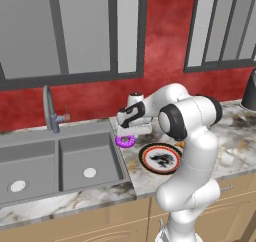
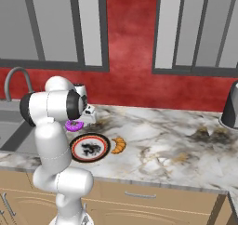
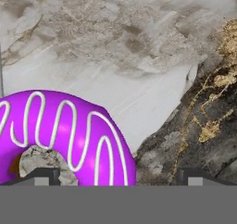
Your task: Place the pastries on the plates.
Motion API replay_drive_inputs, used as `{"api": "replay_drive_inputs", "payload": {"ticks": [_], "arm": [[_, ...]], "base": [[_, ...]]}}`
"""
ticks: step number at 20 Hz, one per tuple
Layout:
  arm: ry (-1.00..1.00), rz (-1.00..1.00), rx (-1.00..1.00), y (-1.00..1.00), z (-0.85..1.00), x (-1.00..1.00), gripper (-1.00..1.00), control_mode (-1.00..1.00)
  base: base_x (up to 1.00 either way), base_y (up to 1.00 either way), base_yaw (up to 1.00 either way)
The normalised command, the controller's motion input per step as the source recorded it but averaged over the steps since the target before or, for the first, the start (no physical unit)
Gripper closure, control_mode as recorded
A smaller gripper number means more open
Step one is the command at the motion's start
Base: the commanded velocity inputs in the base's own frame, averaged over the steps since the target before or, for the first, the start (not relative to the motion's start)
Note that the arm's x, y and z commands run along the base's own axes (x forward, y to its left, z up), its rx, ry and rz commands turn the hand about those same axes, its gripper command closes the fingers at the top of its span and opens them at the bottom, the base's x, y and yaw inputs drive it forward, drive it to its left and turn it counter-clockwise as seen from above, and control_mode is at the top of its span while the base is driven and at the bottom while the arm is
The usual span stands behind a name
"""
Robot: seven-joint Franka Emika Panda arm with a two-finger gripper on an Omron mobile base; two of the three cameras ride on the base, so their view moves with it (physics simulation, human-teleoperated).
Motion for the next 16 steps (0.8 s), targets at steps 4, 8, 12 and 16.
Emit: {"api": "replay_drive_inputs", "payload": {"ticks": [4, 8, 12, 16], "arm": [[0.04, 0.00, 0.00, 0.00, -0.17, 0.00, -1.00, -1.00], [0.02, 0.00, 0.00, 0.00, -0.14, 0.00, -1.00, -1.00], [0.00, 0.00, 0.00, 0.00, -0.05, 0.00, 1.00, -1.00], [0.00, 0.00, 0.00, 0.00, 0.00, 0.00, 1.00, -1.00]], "base": [[0.00, 0.00, 0.00], [0.00, 0.00, 0.00], [0.00, 0.00, 0.00], [0.00, 0.00, 0.00]]}}
